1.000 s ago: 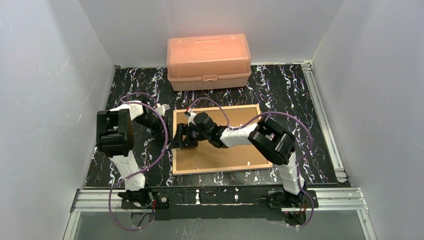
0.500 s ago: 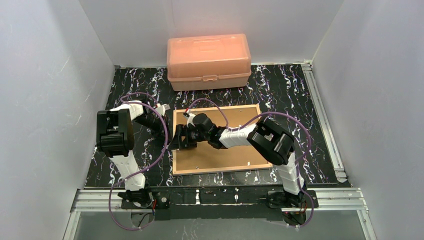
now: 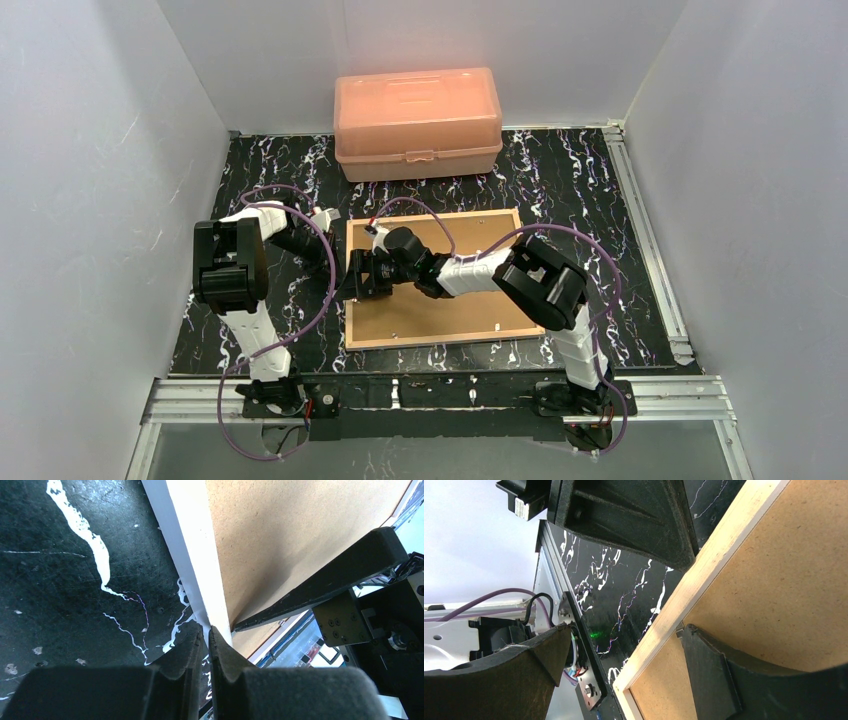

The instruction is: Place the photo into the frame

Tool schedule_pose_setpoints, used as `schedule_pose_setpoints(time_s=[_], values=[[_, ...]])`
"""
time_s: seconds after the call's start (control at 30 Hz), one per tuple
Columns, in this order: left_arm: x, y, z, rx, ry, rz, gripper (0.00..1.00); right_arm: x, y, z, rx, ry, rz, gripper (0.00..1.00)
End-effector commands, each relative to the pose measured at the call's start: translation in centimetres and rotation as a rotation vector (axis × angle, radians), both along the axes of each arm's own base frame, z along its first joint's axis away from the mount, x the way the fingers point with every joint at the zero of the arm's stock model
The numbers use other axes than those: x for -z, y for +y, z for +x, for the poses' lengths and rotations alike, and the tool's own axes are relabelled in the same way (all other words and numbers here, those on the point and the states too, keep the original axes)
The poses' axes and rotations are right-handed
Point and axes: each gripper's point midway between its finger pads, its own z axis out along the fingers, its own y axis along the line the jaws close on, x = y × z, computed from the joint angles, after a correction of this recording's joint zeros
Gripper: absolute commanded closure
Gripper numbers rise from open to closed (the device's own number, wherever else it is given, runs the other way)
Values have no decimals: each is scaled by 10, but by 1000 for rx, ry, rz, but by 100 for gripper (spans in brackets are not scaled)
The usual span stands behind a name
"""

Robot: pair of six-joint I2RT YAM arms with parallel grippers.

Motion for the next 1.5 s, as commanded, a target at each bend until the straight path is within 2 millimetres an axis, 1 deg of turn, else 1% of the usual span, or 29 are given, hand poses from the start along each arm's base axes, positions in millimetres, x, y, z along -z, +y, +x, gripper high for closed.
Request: schedule_pose_setpoints(time_s=[0.0, 0.43, 0.53, 0.63, 0.7, 0.77, 0.8, 0.87, 0.9, 0.93, 0.97, 1.03, 1.07, 1.1, 1.13, 1.17, 1.23, 1.27, 1.33, 1.37, 1.4, 1.47], values=[[-4, 0, 7, 9, -28, -1, 93, -7, 12, -11, -55, 5, 35, 10], [-5, 0, 5, 9, -29, -1, 93, -10, 16, -12, -85, -12, 36, 9], [-7, -1, 5, 7, -31, -6, 93, -16, 16, -9, -87, -33, 35, 9], [-9, -1, 4, 9, -33, -5, 93, -30, 15, 2, -66, -73, 38, 7], [-13, 0, 2, 17, -38, -4, 93, -43, 9, 15, -39, -104, 37, 7], [-20, 3, 0, 29, -49, -6, 93, -59, -3, 32, 6, -136, 34, 5], [-24, 5, -2, 35, -57, -7, 93, -67, -12, 42, 39, -150, 28, 2], [-31, 11, -6, 58, -81, -5, 93, -80, -41, 65, 129, -168, 8, 1], [-32, 15, -10, 85, -93, 3, 93, -82, -59, 76, 184, -172, -13, 1], [-34, 18, -15, 120, -111, 20, 92, -85, -82, 90, 251, -177, -37, 1], [-32, 24, -20, 170, -142, 48, 92, -82, -113, 110, 348, -180, -88, 1], [-22, 35, -30, 252, -182, 119, 92, -73, -176, 134, 516, -183, -227, 1], [-17, 41, -36, 290, -190, 163, 92, -64, -211, 143, 601, -178, -315, 1], [-13, 44, -41, 322, -198, 189, 92, -60, -244, 150, 682, -180, -383, 1], [-10, 46, -46, 351, -207, 209, 92, -53, -276, 152, 748, -164, -452, 1], [-7, 46, -51, 379, -216, 228, 92, -54, -302, 154, 812, -169, -480, 1], [-3, 42, -59, 448, -240, 267, 92, -47, -348, 155, 928, -167, -557, 1], [-2, 39, -62, 479, -250, 283, 92, -50, -366, 155, 981, -173, -568, 1], [1, 33, -66, 521, -264, 308, 92, -45, -395, 154, 1052, -153, -582, 1], [2, 30, -68, 540, -263, 316, 92, -40, -404, 154, 1073, -139, -585, 1], [2, 27, -70, 558, -260, 322, 92, -31, -412, 152, 1084, -120, -602, 1], [4, 19, -72, 577, -253, 321, 92, -17, -422, 152, 1089, -90, -623, 1]])
